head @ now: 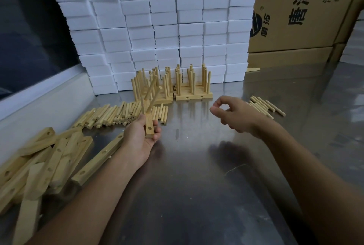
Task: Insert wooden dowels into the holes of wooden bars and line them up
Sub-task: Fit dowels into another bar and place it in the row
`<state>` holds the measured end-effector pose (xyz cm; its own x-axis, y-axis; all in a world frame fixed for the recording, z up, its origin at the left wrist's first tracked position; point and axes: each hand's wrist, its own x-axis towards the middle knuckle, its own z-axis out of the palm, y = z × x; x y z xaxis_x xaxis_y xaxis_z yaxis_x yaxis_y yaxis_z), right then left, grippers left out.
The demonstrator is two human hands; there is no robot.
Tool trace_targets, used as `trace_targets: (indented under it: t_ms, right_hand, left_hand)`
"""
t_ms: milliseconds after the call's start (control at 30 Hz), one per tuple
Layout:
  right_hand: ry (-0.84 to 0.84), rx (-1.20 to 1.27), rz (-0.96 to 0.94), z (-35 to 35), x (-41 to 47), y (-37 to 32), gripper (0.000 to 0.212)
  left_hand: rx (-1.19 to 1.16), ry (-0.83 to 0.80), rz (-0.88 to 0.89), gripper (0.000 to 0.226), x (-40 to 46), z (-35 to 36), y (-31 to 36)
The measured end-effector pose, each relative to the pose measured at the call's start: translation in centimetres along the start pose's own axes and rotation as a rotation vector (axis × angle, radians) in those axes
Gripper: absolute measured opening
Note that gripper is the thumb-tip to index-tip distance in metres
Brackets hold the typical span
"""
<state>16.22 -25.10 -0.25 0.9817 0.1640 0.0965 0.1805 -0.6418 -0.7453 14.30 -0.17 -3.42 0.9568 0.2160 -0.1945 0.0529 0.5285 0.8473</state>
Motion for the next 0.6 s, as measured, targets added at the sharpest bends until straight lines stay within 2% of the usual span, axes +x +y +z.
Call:
trace_targets:
  t_ms: [100,167,333,433,600]
  right_hand:
    - [0.211,0.092,-0.073,1.2,0.1,0.0,0.03]
    - [0.259,0.147,-0.085,1.9,-0.1,-0.1,0.032]
    - [0.3,0.183,-0.082,3.6,-0.4,-0.6,0.036]
    - [0.273,0.296,-0.043,4.6,-0.6,-1.3,0.022]
    - [0.238,0.49,-0.118,6.3,-1.4,-3.3,0.01]
  left_hand:
    - [0.007,0.0,-0.003,0.027,-0.1,0.0,0.1]
    - [0.012,-0.013,-0.009,0.025,-0.2,0.0,0.2]
    - [0.074,-0.132,-0.005,0.03,-0.6,-0.1,0.4]
    - [0.086,-0.156,-0.005,0.036,-0.7,0.0,0.5]
    - [0.015,-0.198,-0.044,0.052,-0.9,0.1,0.3]
